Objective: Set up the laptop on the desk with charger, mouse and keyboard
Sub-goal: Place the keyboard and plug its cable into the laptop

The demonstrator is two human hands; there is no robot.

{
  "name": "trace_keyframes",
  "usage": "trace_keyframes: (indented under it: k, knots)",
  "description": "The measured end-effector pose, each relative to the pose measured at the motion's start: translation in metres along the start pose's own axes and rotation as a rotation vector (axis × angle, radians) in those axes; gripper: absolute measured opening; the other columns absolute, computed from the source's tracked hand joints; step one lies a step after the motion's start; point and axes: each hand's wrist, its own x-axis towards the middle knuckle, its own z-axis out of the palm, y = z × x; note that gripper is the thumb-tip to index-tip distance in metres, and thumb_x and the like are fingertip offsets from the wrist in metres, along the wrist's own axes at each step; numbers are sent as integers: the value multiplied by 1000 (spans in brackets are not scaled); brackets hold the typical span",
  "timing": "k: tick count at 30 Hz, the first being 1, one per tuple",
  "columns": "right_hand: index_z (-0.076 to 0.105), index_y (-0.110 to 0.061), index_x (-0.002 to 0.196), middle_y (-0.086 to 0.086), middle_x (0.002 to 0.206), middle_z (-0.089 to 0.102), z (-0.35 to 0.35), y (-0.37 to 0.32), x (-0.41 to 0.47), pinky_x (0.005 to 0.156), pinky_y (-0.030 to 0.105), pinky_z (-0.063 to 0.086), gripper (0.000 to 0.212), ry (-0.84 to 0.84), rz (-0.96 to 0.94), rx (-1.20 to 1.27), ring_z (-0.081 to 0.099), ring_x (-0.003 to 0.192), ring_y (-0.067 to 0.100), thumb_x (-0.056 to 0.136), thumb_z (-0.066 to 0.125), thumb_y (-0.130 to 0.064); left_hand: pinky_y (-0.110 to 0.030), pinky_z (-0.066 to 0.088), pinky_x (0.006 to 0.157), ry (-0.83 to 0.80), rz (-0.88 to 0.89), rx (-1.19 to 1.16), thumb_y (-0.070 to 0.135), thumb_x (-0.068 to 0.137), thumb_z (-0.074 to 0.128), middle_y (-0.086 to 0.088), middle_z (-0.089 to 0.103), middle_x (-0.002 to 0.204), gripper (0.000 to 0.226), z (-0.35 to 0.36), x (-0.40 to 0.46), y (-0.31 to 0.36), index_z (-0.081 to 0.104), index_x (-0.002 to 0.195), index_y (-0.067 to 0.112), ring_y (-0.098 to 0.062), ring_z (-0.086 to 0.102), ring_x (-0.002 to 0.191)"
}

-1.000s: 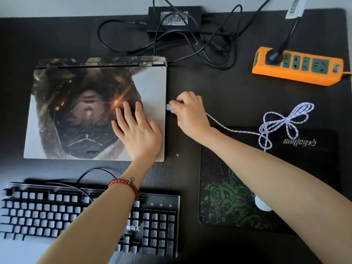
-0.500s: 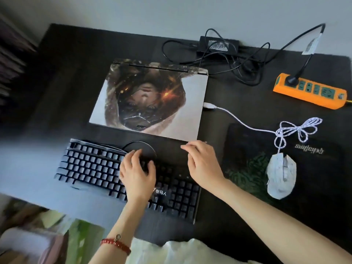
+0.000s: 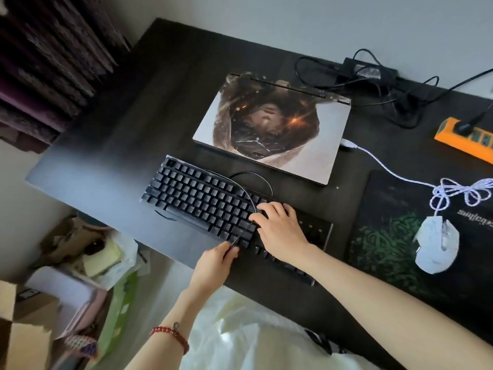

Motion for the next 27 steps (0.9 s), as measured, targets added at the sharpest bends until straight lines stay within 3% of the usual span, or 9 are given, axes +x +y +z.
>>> trace_keyframes:
  k: [4,7,10,13,17,19,21,24,27]
  knots:
    - [50,-18,115,3,132,43,-12,-21,17,96,40,35,23,74,46,41,42,119,25,95,42,-27,-29,31,56,98,95,-62,31,92,51,9,47,56,31,-48,21,-19,40,64,32,-20,48,57]
    - [53,-17,110,0,123,47,-29,-57,45,77,36,44,19,199,141,300,52,105,22,95,43,-25,-27,38,59,171,152,-77,32,89,56,6,58,65,15,-101,43,-39,61,81,20,-17,55,63]
    - [43,-22,129,-1,132,44,-34,-91,78,89,39,46,36,277,206,459,50,115,21,94,46,-24,-29,40,60,301,128,-79,33,91,52,3,60,67,20,-153,63,-63,61,81,18,-20,53,65]
    - [20,-21,144,5,144,35,-23,-123,112,103,43,36,62,122,256,316,36,130,25,91,49,-34,-32,33,52,366,20,-159,28,94,46,5,48,54,30,-201,77,-96,49,64,22,-21,43,56]
    - [18,-18,144,5,147,29,6,-135,134,113,46,19,71,28,374,63,23,136,25,87,47,-49,-25,27,46,329,-202,-619,21,90,51,4,41,54,18,-236,86,-140,58,73,22,-13,33,48]
    - [19,-18,144,5,147,29,11,-129,147,114,49,17,74,28,448,26,23,136,25,85,46,-55,-19,21,40,235,-231,-827,22,88,54,9,36,51,9,-248,90,-156,60,83,16,-8,27,43]
    - [15,-20,145,5,148,29,8,-122,162,111,50,21,83,-31,483,35,26,135,27,81,45,-63,-19,18,40,163,-228,-1003,33,89,54,10,31,51,19,-254,96,-163,59,91,14,-6,23,43]
    - [7,-27,145,7,147,31,2,-117,184,105,50,26,93,-164,471,82,29,133,30,74,48,-71,-23,19,46,185,-274,-1060,42,94,44,6,26,56,29,-251,106,-162,58,93,16,-8,23,47]
    - [14,-25,144,12,142,34,0,-116,198,102,47,30,97,-214,433,87,31,129,32,70,55,-71,-26,19,49,203,-362,-1061,44,97,32,1,27,62,39,-245,120,-158,57,97,13,-11,23,51]
